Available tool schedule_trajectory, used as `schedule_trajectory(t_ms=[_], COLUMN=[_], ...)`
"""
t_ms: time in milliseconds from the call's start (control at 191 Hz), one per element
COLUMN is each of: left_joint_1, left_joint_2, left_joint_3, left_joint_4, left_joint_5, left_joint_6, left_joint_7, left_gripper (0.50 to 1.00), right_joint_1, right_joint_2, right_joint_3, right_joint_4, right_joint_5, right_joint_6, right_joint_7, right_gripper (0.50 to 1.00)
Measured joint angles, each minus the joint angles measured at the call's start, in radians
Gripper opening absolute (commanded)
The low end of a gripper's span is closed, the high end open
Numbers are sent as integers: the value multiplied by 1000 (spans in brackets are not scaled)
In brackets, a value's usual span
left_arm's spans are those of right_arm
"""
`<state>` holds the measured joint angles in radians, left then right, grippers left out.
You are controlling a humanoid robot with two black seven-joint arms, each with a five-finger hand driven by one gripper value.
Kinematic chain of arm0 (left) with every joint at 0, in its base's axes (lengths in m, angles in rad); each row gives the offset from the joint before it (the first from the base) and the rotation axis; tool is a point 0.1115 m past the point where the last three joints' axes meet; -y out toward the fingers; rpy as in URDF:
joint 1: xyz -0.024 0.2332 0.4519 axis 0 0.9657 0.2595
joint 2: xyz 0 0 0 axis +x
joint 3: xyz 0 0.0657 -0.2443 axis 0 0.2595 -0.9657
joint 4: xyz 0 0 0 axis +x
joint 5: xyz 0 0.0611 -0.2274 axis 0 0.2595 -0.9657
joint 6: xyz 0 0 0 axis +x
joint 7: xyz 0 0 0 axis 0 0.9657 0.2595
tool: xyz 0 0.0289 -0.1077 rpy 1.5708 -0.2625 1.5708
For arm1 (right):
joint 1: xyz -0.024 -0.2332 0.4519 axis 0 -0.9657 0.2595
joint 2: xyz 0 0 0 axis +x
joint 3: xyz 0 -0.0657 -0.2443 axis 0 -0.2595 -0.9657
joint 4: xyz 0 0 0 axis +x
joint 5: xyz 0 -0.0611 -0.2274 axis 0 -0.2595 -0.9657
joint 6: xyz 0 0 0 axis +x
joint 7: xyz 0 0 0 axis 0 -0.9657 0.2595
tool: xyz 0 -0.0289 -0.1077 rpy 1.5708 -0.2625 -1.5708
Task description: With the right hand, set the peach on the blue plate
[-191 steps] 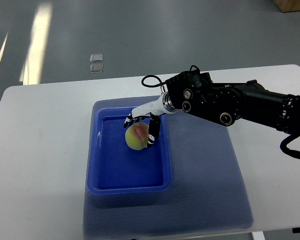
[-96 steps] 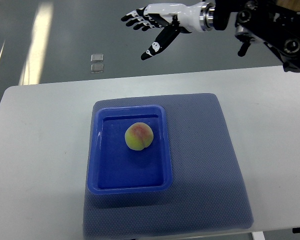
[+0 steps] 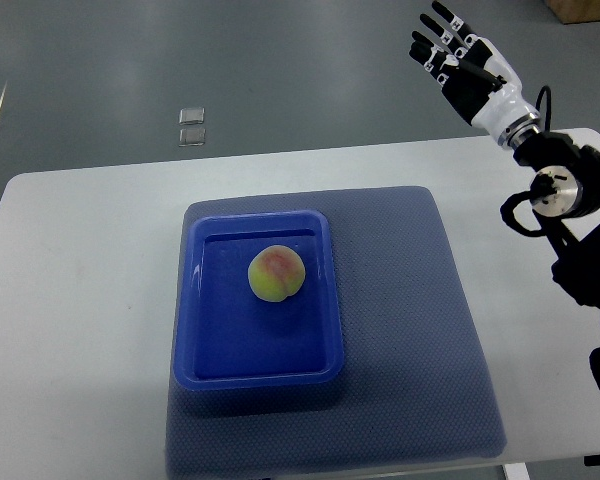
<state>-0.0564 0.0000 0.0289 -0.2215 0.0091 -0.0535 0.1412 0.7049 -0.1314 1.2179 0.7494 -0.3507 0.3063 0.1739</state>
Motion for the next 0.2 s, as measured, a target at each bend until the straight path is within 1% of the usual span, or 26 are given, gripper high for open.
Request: schedule_trajectory(t_ms=[115,204], left_joint_1=[0,0], left_joint_2=[0,0], left_joint_3=[0,0], left_joint_4=[-1,-1], left_joint_5=[0,0], left_joint_6=[0,0], left_joint_7=[0,0], left_gripper=[1000,1000], right_joint_1=[-30,-33], right_joint_2=[55,78], right_joint_3=[22,23], right_joint_4=[-54,-76], right_joint_5=[179,242], right_joint_6=[-2,1], right_joint_7=[39,75], right_gripper=[930,930])
